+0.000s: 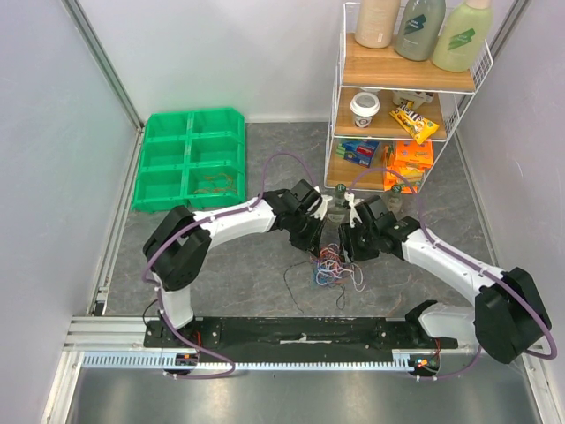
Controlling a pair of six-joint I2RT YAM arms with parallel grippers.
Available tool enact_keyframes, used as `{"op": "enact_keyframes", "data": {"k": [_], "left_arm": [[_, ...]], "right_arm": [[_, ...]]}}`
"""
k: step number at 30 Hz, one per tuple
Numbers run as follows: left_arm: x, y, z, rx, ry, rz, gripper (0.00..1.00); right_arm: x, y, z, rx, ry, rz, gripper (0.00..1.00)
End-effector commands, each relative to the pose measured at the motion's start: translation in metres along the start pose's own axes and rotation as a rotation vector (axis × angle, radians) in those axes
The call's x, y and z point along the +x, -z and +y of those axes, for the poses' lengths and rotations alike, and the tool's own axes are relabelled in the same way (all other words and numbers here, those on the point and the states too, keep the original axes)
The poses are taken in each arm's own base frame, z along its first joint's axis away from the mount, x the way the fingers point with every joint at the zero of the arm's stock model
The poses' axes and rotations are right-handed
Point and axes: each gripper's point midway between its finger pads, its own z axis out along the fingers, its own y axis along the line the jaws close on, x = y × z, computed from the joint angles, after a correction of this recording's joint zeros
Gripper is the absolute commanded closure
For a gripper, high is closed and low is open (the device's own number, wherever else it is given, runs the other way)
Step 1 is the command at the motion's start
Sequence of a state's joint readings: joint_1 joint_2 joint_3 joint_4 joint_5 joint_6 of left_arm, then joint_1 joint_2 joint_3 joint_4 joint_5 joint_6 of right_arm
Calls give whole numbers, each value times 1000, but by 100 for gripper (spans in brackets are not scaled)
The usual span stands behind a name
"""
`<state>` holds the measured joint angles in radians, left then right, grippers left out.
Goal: Untangle the cables
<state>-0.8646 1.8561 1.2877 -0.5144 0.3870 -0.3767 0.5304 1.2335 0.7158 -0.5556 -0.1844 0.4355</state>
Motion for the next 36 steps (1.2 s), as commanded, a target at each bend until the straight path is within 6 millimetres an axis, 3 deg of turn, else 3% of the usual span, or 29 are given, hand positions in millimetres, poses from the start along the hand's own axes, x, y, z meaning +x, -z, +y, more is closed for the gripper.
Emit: {"op": "enact_keyframes", "data": {"k": [1,5,8,9,11,14,16,18,20,23,26,27,28,31,33,36], "left_arm": [[-27,26,-15,3,-89,-116,98],[-27,54,-39,80,-109,-157,98],[-18,70,-55,148,-104,-140,98],[-16,75,-55,142,-101,-140,98],[-17,88,-46,71,-109,-180,98],[-24,126,-18,-141,-108,-297,99],[-32,165,25,-423,-6,-445,98],[-30,199,51,-591,74,-562,98],[-29,217,53,-616,89,-630,98],[-28,219,41,-539,71,-648,98],[-27,206,22,-422,49,-600,98],[-28,201,13,-375,33,-580,98],[-30,198,7,-343,25,-566,98],[-36,198,-17,-238,-23,-547,98],[-40,204,-30,-187,-54,-561,98],[-46,217,-47,-124,-80,-593,98]], "right_arm": [[-15,2,20,-66,50,-63,41],[-23,-4,45,-111,123,-92,28],[-32,-16,41,-33,122,-104,32],[-34,-18,37,-7,111,-112,44],[-29,-22,17,102,59,-103,100],[-17,-12,-17,282,-8,-100,100],[-14,2,-35,378,-56,-144,100],[-13,16,-49,456,-103,-187,100],[-7,29,-65,552,-135,-196,100],[2,38,-76,620,-146,-173,100],[-10,41,-62,551,-110,-187,100],[-19,40,-46,463,-63,-188,100],[-30,41,-27,363,-22,-215,95],[-52,51,33,66,133,-313,54],[-64,65,59,-48,192,-396,34],[-72,56,79,-143,222,-413,23]]}}
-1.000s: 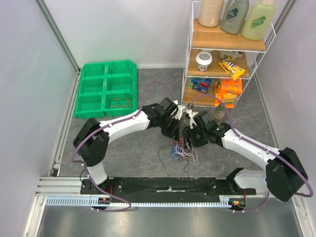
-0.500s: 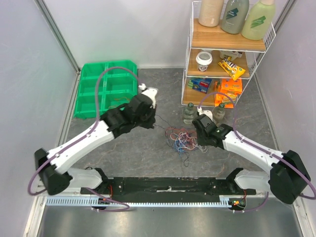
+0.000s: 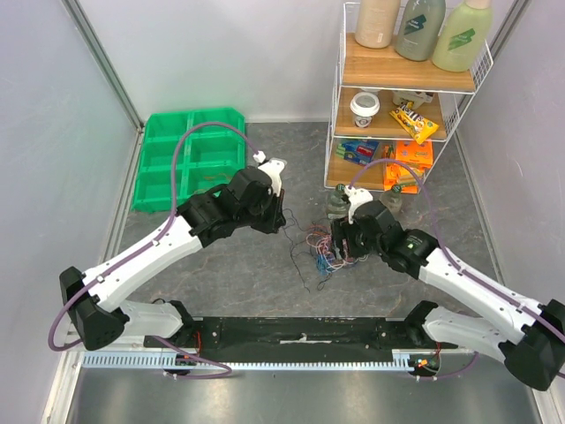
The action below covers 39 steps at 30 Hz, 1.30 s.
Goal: Untangle the cables
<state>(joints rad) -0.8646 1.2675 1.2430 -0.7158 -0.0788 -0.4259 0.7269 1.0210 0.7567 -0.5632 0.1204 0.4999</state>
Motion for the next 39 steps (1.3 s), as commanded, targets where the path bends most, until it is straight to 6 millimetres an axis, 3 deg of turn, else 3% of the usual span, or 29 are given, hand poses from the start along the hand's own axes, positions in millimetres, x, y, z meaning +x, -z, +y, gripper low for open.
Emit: {"op": "enact_keyframes", "data": {"k": [1,5,10,12,14,16,20,23,25,33,37,39], "left_arm": [[-44,33,-41,195,-17,-121,98],[-52,48,-47,229,-8,-162,98],[-71,70,-45,215,-12,-248,98],[-84,81,-33,145,-9,-297,98],[-98,93,-17,54,-3,-350,98],[-112,110,-5,-15,11,-418,98],[-134,141,24,-175,63,-538,98],[-150,175,60,-381,142,-631,98],[-157,189,68,-433,127,-664,99],[-166,194,56,-376,108,-668,98],[-207,245,43,-323,136,-799,98],[-220,258,38,-308,142,-834,98]], "right_arm": [[-42,-6,53,-247,79,-125,23],[-38,-45,30,-61,14,-78,23],[-22,-62,-20,248,-110,-61,27],[-7,-53,-49,422,-161,-37,39],[9,-41,-69,512,-186,-32,59],[15,-28,-82,567,-209,-54,66],[25,-5,-100,655,-240,-64,68],[33,14,-117,758,-265,-64,68],[39,23,-124,796,-278,-61,68],[40,37,-134,847,-303,-81,69],[52,34,-147,914,-347,-36,69],[57,34,-152,929,-368,-22,69]]}}
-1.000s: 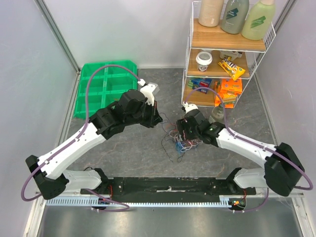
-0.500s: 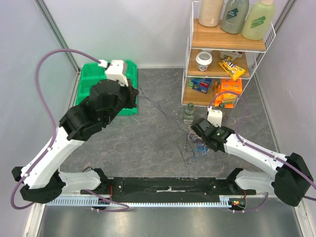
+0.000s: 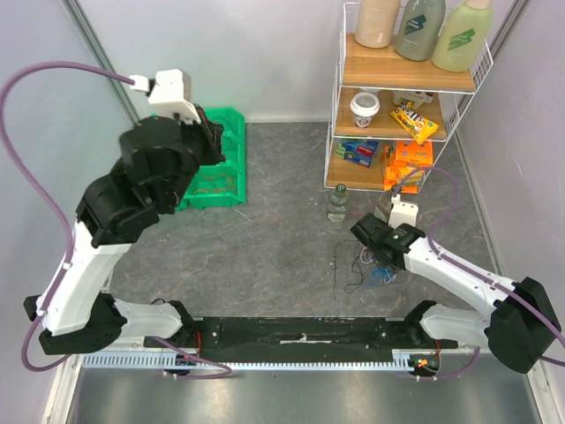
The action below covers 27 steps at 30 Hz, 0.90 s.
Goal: Untangle the cables
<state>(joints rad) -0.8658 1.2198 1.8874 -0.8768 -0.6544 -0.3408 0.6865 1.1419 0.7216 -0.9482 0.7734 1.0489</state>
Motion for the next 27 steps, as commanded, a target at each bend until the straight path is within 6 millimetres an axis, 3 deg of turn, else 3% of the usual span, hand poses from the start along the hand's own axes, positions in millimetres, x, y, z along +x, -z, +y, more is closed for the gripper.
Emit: {"op": "enact_keyframes", "data": {"k": [1,7,15,19,21,27], "left_arm": [[-66,22,3,20,68,-156,99],[-36,14,-4,45,69,-89,98],[-29,10,-17,93,93,-59,98],[-14,7,-24,117,127,-18,98],[5,1,-26,119,116,22,98],[98,-18,-14,52,49,203,98]], "right_arm": [[-2,-10,-16,90,-68,-13,69],[-10,-4,-7,-9,-81,-37,69],[-8,-2,0,-72,-93,-39,67],[-5,-3,5,-93,-73,-23,67],[0,-5,10,-108,-55,-3,67],[0,-4,13,-126,-44,6,67]]}}
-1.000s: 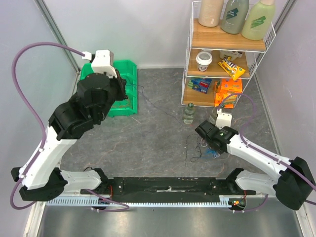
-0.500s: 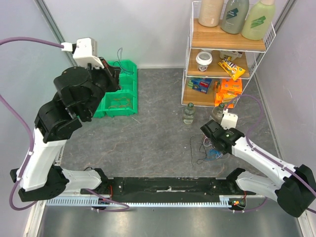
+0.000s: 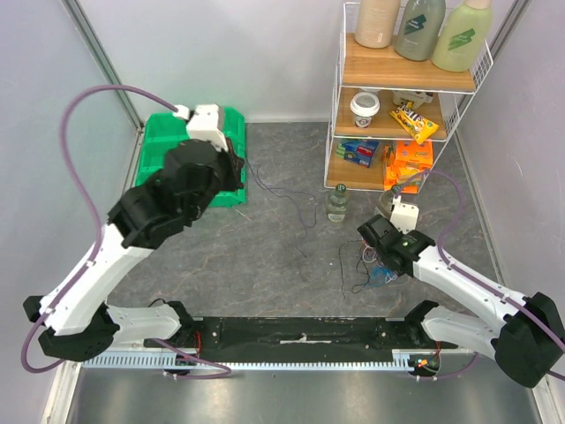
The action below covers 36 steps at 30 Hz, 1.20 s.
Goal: Untangle the cables
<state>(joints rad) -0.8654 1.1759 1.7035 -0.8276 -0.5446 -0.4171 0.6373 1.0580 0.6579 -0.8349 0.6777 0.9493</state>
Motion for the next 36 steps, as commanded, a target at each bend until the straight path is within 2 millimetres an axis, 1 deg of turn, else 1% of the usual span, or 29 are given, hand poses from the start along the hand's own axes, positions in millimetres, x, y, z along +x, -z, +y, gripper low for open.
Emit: {"op": "enact_keyframes", "data": {"k": [1,2,3,4,6,10,11,14,17,21,23,26,28,29,31,33,34,35,36], "left_arm": [[57,-15,6,-25,16,117,98],[72,-17,8,-24,-4,152,98],[78,-17,9,-19,-17,167,98],[94,-19,11,-15,-42,203,98],[115,-19,15,-14,-72,258,98],[173,-24,22,-6,-128,408,99],[188,-24,20,13,-140,453,98],[239,-25,11,83,-182,644,98],[275,-28,4,104,-196,802,99],[308,-35,3,101,-237,939,98],[318,-44,-2,130,-250,957,93],[330,-54,4,98,-290,1004,87],[330,-57,6,83,-295,1007,75],[326,-58,3,91,-291,989,67],[318,-58,0,103,-284,959,54],[313,-54,1,105,-277,951,33],[313,-51,1,103,-271,956,21],[315,-50,3,96,-266,964,5],[319,-49,4,89,-258,976,4]], "right_arm": [[-5,-1,5,-21,-17,-20,66],[-5,0,5,-26,-22,-23,66],[-5,0,5,-26,-20,-23,66],[-6,0,5,-26,-25,-25,66],[-5,0,5,-27,-18,-24,66],[-4,-1,5,-24,-15,-21,66],[-4,-2,5,-23,-14,-21,66],[-2,-3,7,-29,-5,-12,66],[-2,-3,8,-31,-1,-11,66],[-1,-3,9,-33,4,-6,66],[0,-4,9,-32,6,-2,65],[1,-5,11,-39,16,6,65],[2,-5,10,-40,15,8,66],[2,-5,11,-43,13,6,65],[1,-4,11,-47,15,4,65],[1,-4,11,-48,19,3,65],[2,-5,12,-48,19,3,65],[2,-5,12,-49,22,4,65],[2,-6,13,-50,24,6,65]]}}
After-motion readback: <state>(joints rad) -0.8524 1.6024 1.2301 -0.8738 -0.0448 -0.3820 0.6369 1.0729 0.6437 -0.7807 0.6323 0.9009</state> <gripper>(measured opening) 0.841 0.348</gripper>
